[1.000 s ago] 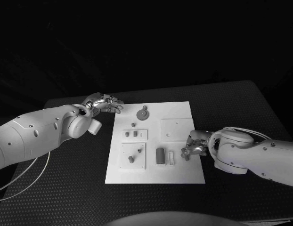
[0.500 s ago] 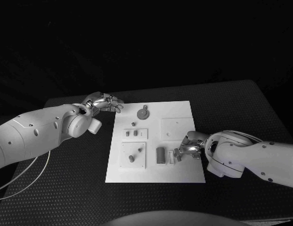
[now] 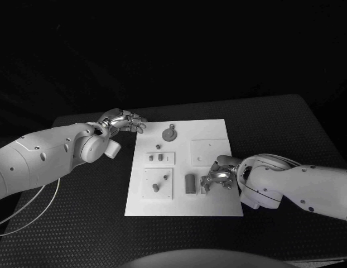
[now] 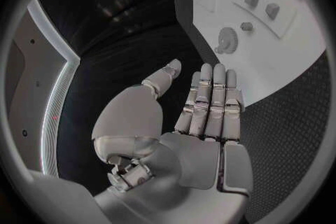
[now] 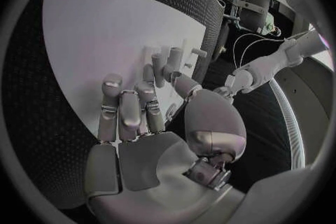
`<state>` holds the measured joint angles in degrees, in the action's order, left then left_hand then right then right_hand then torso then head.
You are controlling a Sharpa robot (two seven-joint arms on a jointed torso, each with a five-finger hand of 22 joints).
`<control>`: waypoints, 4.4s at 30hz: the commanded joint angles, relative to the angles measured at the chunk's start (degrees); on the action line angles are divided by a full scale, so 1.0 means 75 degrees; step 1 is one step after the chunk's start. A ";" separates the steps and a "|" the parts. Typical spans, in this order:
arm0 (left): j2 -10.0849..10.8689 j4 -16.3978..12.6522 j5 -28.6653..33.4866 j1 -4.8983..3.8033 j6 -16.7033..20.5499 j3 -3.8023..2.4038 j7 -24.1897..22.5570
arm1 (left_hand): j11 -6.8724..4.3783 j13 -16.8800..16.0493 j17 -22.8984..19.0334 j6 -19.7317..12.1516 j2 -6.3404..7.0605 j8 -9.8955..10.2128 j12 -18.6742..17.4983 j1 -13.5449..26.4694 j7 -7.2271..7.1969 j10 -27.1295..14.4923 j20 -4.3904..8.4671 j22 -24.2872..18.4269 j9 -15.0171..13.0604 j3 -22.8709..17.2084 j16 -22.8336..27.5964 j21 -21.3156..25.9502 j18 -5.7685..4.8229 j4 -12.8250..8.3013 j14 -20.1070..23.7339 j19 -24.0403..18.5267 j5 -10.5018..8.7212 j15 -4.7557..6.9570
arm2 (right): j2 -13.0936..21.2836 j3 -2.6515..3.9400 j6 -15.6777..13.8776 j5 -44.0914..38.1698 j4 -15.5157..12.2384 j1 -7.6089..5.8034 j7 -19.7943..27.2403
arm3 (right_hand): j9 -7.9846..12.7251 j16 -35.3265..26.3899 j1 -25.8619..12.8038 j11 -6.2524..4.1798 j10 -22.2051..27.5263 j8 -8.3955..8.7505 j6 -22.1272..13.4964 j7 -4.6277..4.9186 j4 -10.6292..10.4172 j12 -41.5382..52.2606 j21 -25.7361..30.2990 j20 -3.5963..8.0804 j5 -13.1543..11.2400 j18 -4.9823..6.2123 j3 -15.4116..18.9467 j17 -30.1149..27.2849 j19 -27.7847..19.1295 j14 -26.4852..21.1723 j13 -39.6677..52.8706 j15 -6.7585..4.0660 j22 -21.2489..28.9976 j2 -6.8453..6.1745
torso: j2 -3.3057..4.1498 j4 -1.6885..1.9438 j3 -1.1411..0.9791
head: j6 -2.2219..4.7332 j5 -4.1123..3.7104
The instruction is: Assemble the parts on the task board
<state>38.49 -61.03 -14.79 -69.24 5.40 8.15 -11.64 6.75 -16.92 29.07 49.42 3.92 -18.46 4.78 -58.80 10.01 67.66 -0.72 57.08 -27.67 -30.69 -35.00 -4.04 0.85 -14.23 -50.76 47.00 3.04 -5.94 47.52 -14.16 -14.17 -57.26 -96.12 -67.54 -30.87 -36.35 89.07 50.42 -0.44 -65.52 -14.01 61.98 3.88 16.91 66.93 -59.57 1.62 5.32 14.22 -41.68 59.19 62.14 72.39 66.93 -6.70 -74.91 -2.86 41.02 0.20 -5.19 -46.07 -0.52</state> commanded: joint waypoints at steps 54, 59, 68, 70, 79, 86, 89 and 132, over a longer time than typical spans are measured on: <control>-0.0019 -0.0004 0.0028 -0.0005 -0.0105 -0.0004 -0.0066 | -0.0002 0.0008 0.0039 -0.0008 0.0018 -0.0047 -0.0048 0.0014 -0.0002 -0.0057 -0.0035 -0.0013 0.0013 0.0013 0.0068 0.0008 -0.0114 0.0014 -0.0042 -0.0020 -0.0011 -0.0039 | -0.0126 -0.0004 0.0583 0.0265 0.0225 0.0080 0.0133 | 0.0245 -0.0077 -0.0743 -0.0063 0.0043 -0.0050 -0.0215 0.0196 -0.1358 -0.0165 0.0140 0.0036 0.0007 0.0104 -0.0283 -0.0329 0.0119 -0.0181 -0.0134 0.0013 -0.0029 -0.1169 | 0.0001 -0.0004 0.0000 | -0.0073 0.0058; -0.0012 -0.0004 0.0028 -0.0005 -0.0105 -0.0004 -0.0057 | -0.0001 0.0008 0.0043 -0.0010 0.0019 -0.0045 -0.0049 0.0015 -0.0001 -0.0060 -0.0035 -0.0014 0.0014 0.0014 0.0071 0.0008 -0.0114 0.0015 -0.0042 -0.0021 -0.0011 -0.0039 | -0.0130 -0.0004 0.0609 0.0274 0.0225 0.0080 0.0149 | 0.0249 -0.0080 -0.0734 -0.0061 0.0049 -0.0049 -0.0228 0.0199 -0.1391 -0.0168 0.0142 0.0039 0.0007 0.0104 -0.0296 -0.0361 0.0116 -0.0203 -0.0135 0.0014 -0.0031 -0.1196 | -0.0001 -0.0006 -0.0002 | -0.0073 0.0064; -0.0006 -0.0009 0.0028 -0.0005 -0.0100 -0.0004 -0.0055 | 0.0000 0.0008 0.0048 -0.0012 0.0018 -0.0045 -0.0050 0.0015 0.0000 -0.0061 -0.0035 -0.0014 0.0015 0.0013 0.0076 0.0008 -0.0114 0.0016 -0.0043 -0.0021 -0.0011 -0.0039 | -0.0117 -0.0004 0.0536 0.0163 0.0248 0.0080 0.0232 | 0.0252 -0.0082 -0.0713 -0.0059 0.0054 -0.0048 -0.0239 0.0202 -0.1399 -0.0169 0.0144 0.0041 0.0007 0.0104 -0.0308 -0.0365 0.0112 -0.0210 -0.0136 0.0016 -0.0033 -0.1200 | -0.0001 -0.0008 -0.0003 | -0.0065 0.0063; -0.0004 -0.0009 0.0028 -0.0005 -0.0096 -0.0004 -0.0055 | -0.0001 0.0008 0.0050 -0.0011 0.0018 -0.0045 -0.0050 0.0014 0.0000 -0.0061 -0.0035 -0.0014 0.0015 0.0013 0.0077 0.0008 -0.0114 0.0015 -0.0043 -0.0021 -0.0011 -0.0039 | -0.0115 -0.0004 0.0546 0.0060 0.0257 0.0080 0.0261 | 0.0251 -0.0079 -0.0673 -0.0059 0.0054 -0.0054 -0.0239 0.0201 -0.1384 -0.0166 0.0140 0.0046 0.0005 0.0104 -0.0315 -0.0342 0.0112 -0.0197 -0.0134 0.0016 -0.0038 -0.1186 | -0.0002 -0.0009 -0.0005 | -0.0059 0.0062; 0.0008 -0.0019 0.0028 -0.0006 -0.0066 -0.0004 -0.0068 | 0.0000 0.0008 0.0055 -0.0011 0.0018 -0.0046 -0.0049 0.0018 0.0001 -0.0061 -0.0036 -0.0014 0.0015 0.0015 0.0081 0.0007 -0.0114 0.0019 -0.0044 -0.0021 -0.0011 -0.0040 | 0.0114 0.0001 0.0441 0.0087 0.0327 0.0032 0.0889 | 0.0264 -0.0084 -0.0608 -0.0045 0.0056 -0.0053 -0.0293 0.0215 -0.1380 -0.0161 0.0144 0.0049 0.0005 0.0104 -0.0293 -0.0386 0.0109 -0.0225 -0.0139 0.0023 -0.0046 -0.1379 | -0.0008 -0.0014 -0.0008 | 0.0011 0.0043; -0.0020 -0.0007 0.0028 -0.0006 -0.0073 -0.0006 -0.0091 | 0.0001 0.0009 0.0059 -0.0013 0.0025 -0.0045 -0.0050 0.0025 0.0002 -0.0063 -0.0037 -0.0014 0.0016 0.0019 0.0085 0.0008 -0.0114 0.0021 -0.0044 -0.0023 -0.0011 -0.0040 | 0.0216 0.0027 0.0275 0.0813 0.0854 -0.0390 0.2234 | 0.0323 -0.0107 -0.0542 0.0052 0.0107 0.0076 -0.0607 0.0322 -0.1429 -0.0153 0.0174 0.0041 0.0001 0.0104 -0.0293 -0.0512 0.0080 -0.0319 -0.0130 0.0104 -0.0044 -0.1543 | -0.0035 -0.0035 0.0001 | 0.0236 -0.0018; -0.0063 0.0051 0.0058 -0.0007 -0.0069 -0.0007 -0.0100 | 0.0002 0.0009 0.0061 -0.0016 0.0024 -0.0043 -0.0051 0.0030 0.0002 -0.0065 -0.0038 -0.0014 0.0017 0.0021 0.0087 0.0008 -0.0114 0.0024 -0.0044 -0.0023 -0.0011 -0.0041 | 0.0092 0.0059 0.0309 0.1990 0.1525 -0.0561 0.3530 | 0.0319 -0.0189 -0.0400 0.0114 0.0197 0.0085 -0.0713 0.0387 -0.1312 -0.0136 0.0259 -0.0016 -0.0005 0.0104 -0.0279 -0.0872 -0.0096 -0.0637 -0.0105 0.0175 -0.0050 -0.1454 | -0.0088 -0.0077 0.0026 | 0.0474 -0.0056; -0.0574 0.0508 0.1014 0.0225 0.0727 -0.0361 -0.0759 | -0.0900 0.2256 -0.3876 -0.6590 -0.0522 0.2461 -0.0638 0.7840 -0.1334 -0.9022 0.0096 -0.7611 0.3689 0.4092 0.4667 0.0538 -0.0114 0.1897 0.6768 -0.6266 -0.0405 0.0791 | -0.1999 0.1573 -0.0001 0.5457 0.5657 0.0176 0.6676 | 0.4847 -1.1876 -0.6722 0.0059 0.8736 0.1868 -0.8264 -0.0517 -0.2255 -0.8924 0.7943 -0.0216 -0.0710 -0.1896 0.5558 -0.7893 -0.8286 -0.9652 -0.8924 0.0893 0.9988 0.0381 | -0.1206 -0.0113 0.0612 | 0.1640 0.0133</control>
<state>34.00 -55.96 -8.70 -67.79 5.00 5.53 -14.33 0.86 -1.65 3.72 5.96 0.44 -2.25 0.78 -7.47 0.97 8.68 -0.34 7.34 -3.63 -3.70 -3.31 -0.76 0.89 -1.99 -5.66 5.91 0.48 -1.06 32.25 -2.42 -9.58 -18.99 -52.45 -66.43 16.76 -4.19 3.72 7.40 1.21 -7.27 -1.79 5.87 1.40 2.06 1.84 -3.05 -1.57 0.83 1.66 -5.49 3.22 3.48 5.84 2.00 1.33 -11.72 -0.17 33.62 -2.01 -1.89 -32.88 1.24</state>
